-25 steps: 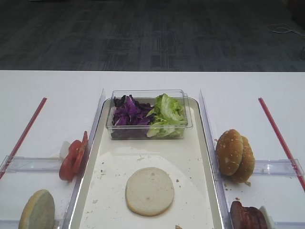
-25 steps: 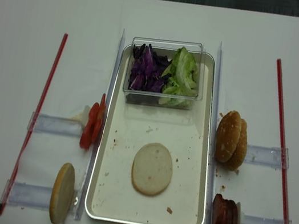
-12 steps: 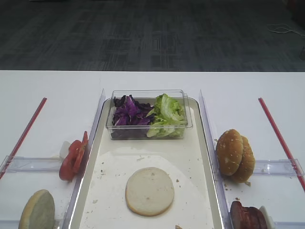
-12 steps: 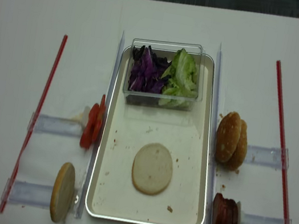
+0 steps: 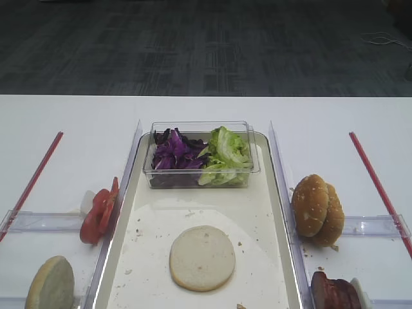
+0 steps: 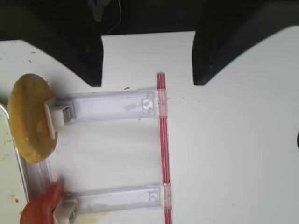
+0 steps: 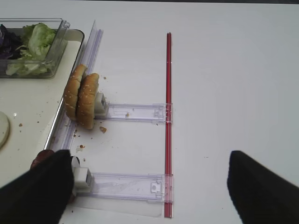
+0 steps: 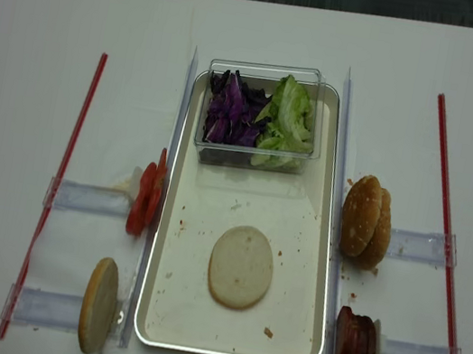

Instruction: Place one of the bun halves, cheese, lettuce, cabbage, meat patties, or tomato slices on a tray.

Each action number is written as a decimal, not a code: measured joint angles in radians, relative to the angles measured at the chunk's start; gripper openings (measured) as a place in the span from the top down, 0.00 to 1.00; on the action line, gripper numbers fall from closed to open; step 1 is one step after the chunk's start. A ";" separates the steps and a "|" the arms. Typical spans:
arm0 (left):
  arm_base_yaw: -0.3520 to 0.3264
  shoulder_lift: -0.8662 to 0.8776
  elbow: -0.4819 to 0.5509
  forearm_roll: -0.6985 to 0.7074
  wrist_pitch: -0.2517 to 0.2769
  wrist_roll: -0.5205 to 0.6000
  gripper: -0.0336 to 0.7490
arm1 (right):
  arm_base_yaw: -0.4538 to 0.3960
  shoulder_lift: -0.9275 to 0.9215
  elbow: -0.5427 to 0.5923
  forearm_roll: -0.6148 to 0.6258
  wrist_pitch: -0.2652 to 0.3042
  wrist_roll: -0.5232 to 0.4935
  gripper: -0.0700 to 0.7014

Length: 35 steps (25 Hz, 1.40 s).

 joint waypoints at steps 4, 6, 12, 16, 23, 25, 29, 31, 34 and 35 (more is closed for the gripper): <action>0.000 -0.092 0.000 0.000 0.002 0.000 0.42 | 0.000 0.000 0.000 0.000 0.000 0.000 0.06; 0.000 -0.138 0.000 0.000 0.004 0.000 0.42 | 0.000 0.000 0.000 0.000 0.000 0.000 0.06; 0.000 -0.277 0.000 0.000 0.010 0.000 0.42 | 0.000 0.000 0.000 0.000 0.000 0.000 0.06; 0.000 -0.328 0.000 0.000 0.016 0.000 0.42 | 0.000 0.000 0.000 0.000 0.000 0.000 0.06; 0.000 -0.329 0.000 -0.004 0.019 -0.005 0.42 | 0.000 0.000 0.000 -0.002 0.000 0.000 0.06; 0.000 -0.329 0.000 -0.004 0.019 -0.005 0.42 | 0.000 0.000 0.000 -0.002 0.000 0.000 0.06; 0.000 -0.329 0.000 -0.005 0.019 -0.012 0.42 | 0.000 0.000 0.000 -0.002 0.000 0.000 0.06; 0.000 -0.329 0.000 -0.006 0.019 -0.014 0.42 | 0.000 0.000 0.000 -0.002 0.000 0.000 0.06; 0.000 -0.329 0.000 -0.007 0.019 -0.027 0.42 | 0.000 0.000 0.000 -0.002 0.000 0.000 0.06; 0.000 -0.329 0.000 -0.009 0.019 -0.031 0.42 | 0.000 0.000 0.000 -0.002 0.000 0.000 0.06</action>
